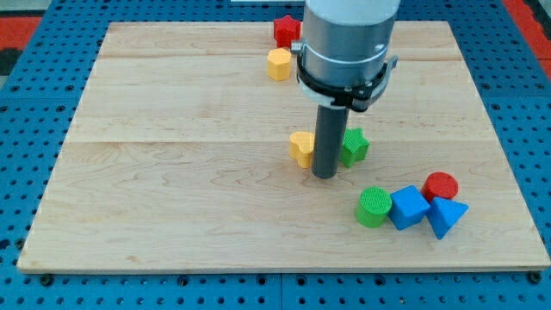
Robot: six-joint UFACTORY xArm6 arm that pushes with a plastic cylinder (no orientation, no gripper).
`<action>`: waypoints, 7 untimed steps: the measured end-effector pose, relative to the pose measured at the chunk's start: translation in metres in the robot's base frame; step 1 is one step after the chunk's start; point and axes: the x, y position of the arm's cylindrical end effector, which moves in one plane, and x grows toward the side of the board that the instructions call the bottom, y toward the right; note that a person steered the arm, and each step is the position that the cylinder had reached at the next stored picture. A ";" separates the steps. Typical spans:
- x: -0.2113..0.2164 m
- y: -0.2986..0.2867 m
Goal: Slide the red circle to the center
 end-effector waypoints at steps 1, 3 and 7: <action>-0.037 -0.041; -0.109 -0.053; 0.050 0.207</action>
